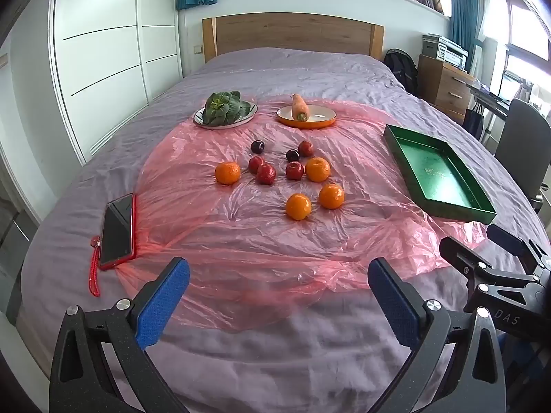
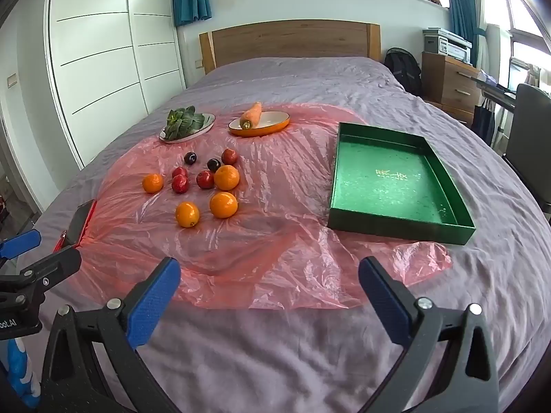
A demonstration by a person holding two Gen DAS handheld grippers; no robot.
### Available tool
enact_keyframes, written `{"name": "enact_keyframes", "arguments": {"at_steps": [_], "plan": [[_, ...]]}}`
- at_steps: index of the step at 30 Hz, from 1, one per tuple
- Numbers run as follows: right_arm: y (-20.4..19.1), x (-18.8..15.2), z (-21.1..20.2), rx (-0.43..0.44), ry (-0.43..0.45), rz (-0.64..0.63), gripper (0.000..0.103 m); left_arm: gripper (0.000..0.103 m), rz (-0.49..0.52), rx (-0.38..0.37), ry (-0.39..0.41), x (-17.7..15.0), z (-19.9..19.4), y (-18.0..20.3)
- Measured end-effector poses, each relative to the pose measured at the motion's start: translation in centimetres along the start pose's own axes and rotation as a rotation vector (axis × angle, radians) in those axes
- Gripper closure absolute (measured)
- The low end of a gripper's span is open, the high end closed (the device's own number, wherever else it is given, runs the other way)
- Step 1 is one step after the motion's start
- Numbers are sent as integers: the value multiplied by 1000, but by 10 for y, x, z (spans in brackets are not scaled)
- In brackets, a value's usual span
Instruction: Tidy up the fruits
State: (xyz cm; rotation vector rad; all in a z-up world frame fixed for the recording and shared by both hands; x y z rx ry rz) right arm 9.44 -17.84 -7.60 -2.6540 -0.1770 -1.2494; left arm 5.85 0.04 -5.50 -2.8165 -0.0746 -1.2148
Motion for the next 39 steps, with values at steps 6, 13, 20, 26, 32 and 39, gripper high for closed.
{"name": "enact_keyframes", "arguments": {"at_steps": [6, 13, 20, 26, 32, 39], "plan": [[1, 0, 0, 4, 0, 5, 0, 1, -8, 6, -8, -2, 3, 0], [3, -1, 2, 6, 3, 8, 0, 1, -22, -2, -19, -6, 13, -3], [3, 1, 4, -2, 10, 10, 0, 1, -20, -5, -17, -4, 18, -7], [7, 4, 6, 1, 11, 16, 0, 1, -5, -2, -15, -5, 22, -4], [8, 0, 12, 0, 10, 29, 0, 1, -10, -8, -24, -6, 28, -3], [8, -3, 18, 13, -3, 15, 0, 1, 14, 0, -25, -6, 34, -1]]}}
Point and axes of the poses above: each gripper's, at about its wrist camera, not at the fingertips, and z roughly the way its jaws point, y to its right, x to its top, the point moved 8 cm from there along z, roughly the way its jaws point, and after that the axes turned 5 degrees about x, right-handed, at the moved point
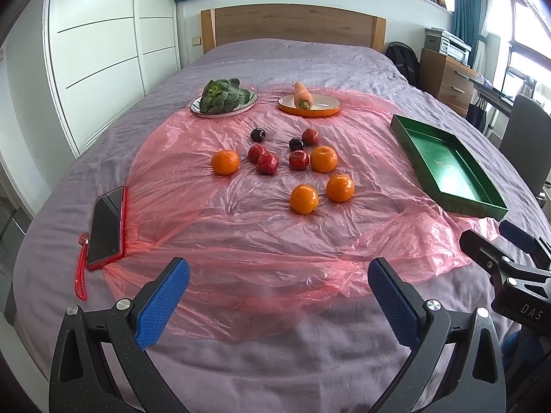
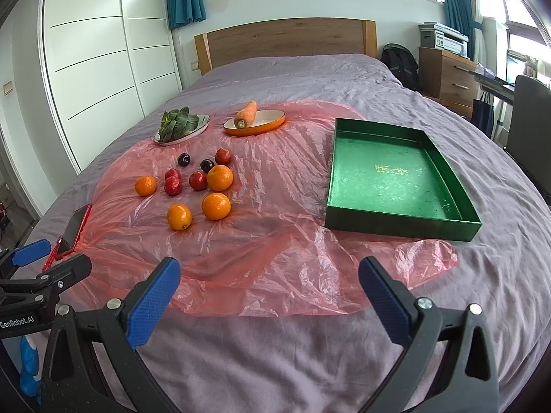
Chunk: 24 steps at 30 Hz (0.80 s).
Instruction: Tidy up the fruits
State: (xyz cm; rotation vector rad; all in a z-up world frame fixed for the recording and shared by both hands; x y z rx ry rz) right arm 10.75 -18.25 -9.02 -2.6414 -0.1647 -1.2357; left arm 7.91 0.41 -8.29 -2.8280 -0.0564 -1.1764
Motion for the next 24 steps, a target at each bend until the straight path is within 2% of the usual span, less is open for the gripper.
{"name": "enact_keyframes", "arguments": {"at_steps": [13, 24], "plan": [[-18, 11, 13, 59, 2, -32, 0, 1, -1, -13, -29, 7, 18, 0], [-43, 21, 34, 120, -20, -87, 0, 1, -20, -22, -68, 15, 51, -14]]}}
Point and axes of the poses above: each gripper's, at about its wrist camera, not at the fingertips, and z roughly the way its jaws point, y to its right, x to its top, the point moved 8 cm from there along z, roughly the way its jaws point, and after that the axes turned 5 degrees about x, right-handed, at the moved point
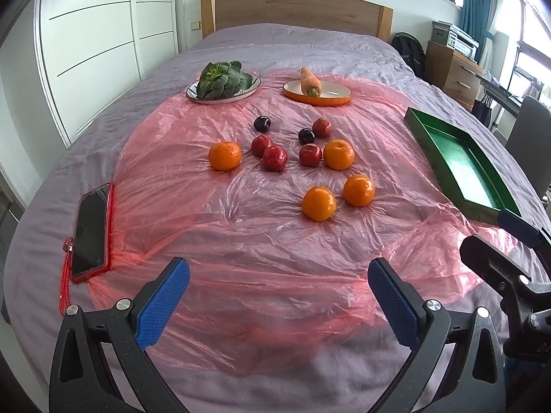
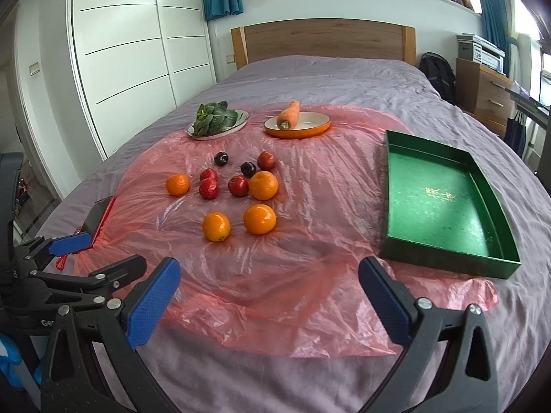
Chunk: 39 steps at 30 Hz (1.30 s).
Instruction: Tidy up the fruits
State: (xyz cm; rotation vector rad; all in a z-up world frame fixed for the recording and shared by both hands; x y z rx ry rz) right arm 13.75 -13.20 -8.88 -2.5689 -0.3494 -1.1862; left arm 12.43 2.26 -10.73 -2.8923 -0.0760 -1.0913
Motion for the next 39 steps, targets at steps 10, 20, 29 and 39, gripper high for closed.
{"name": "enact_keyframes", "arguments": {"at_steps": [10, 20, 29, 39], "plan": [[-10, 5, 28, 46, -40, -7, 0, 1, -34, -15, -27, 4, 25, -27], [-26, 1, 66, 131, -96, 9, 0, 1, -107, 8, -29, 15, 49, -70], [-30, -3, 90, 199, -150, 15, 0, 5, -87, -6, -30, 42, 77, -72], [-44, 9, 121, 291, -179, 22, 0, 15, -48, -20, -52, 85, 125, -67]]}}
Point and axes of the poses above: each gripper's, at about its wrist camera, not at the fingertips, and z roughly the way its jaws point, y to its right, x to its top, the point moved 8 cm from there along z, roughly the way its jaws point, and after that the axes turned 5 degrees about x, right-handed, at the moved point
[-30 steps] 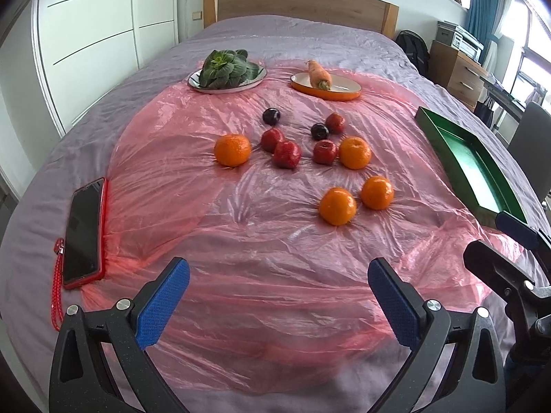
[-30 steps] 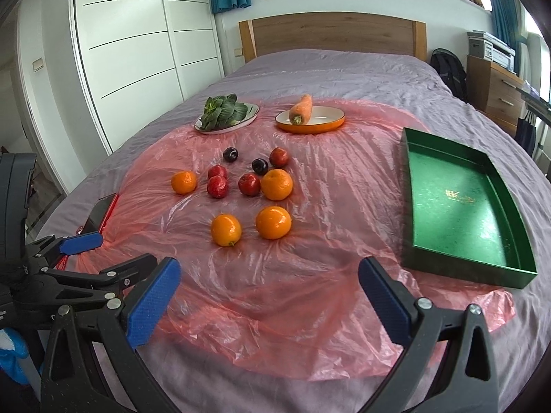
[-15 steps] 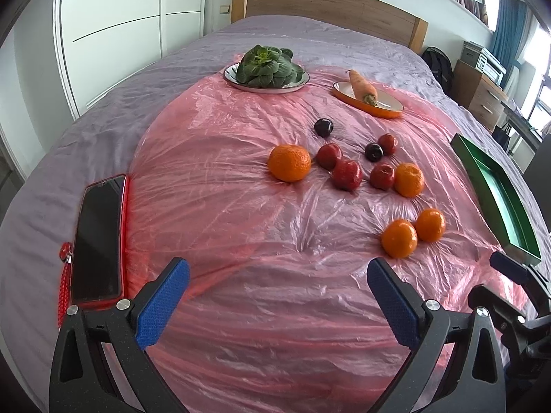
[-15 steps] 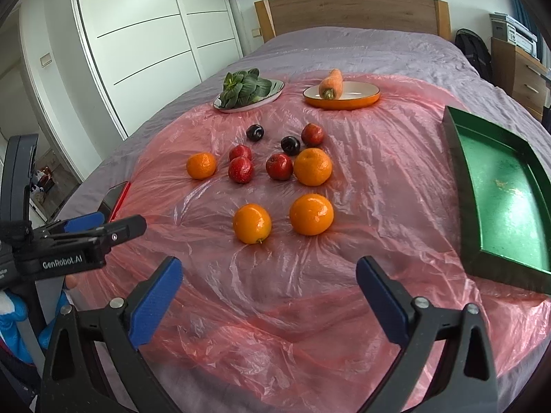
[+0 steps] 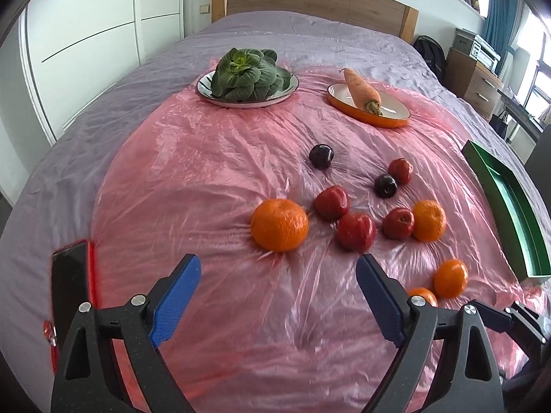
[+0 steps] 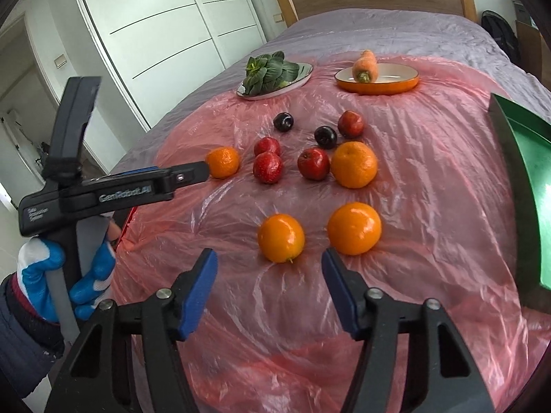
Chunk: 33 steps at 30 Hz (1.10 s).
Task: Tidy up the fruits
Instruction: 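Reach the right tool to an orange and close its fingers on it, then carry the orange in the right tool over the green tray while the left tool grasps another orange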
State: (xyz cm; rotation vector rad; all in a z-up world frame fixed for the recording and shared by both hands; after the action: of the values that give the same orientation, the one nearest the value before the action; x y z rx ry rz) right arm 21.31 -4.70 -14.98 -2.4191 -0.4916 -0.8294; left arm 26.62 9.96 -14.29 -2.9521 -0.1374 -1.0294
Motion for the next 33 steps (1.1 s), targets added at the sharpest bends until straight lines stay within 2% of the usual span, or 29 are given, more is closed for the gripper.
{"name": "enact_keyframes", "arguments": {"at_steps": [3, 8, 12, 16, 17, 20, 21, 24, 33], "plan": [[-1, 5, 10, 10, -15, -14, 0, 16, -12, 6, -13, 5, 15, 0], [-2, 7, 28, 16, -51, -40, 0, 26, -33, 17, -54, 7, 41, -2], [1, 6, 39, -2, -71, -56, 0, 28, -50, 26, -71, 7, 53, -3], [6, 4, 48, -8, -92, -55, 0, 38, -72, 36, -80, 6, 61, -8], [7, 3, 49, -8, -96, -54, 4, 43, -75, 38, -79, 6, 62, -9], [10, 2, 53, -8, -100, -55, 23, 50, -88, 27, -73, 6, 62, -13], [11, 2, 53, -10, -97, -53, 33, 52, -88, 22, -67, 6, 61, -13], [12, 3, 53, -11, -90, -56, 33, 63, -100, 4, -52, 5, 59, -15], [11, 3, 53, -4, -80, -58, 34, 65, -120, -25, -19, 6, 51, -18]]}}
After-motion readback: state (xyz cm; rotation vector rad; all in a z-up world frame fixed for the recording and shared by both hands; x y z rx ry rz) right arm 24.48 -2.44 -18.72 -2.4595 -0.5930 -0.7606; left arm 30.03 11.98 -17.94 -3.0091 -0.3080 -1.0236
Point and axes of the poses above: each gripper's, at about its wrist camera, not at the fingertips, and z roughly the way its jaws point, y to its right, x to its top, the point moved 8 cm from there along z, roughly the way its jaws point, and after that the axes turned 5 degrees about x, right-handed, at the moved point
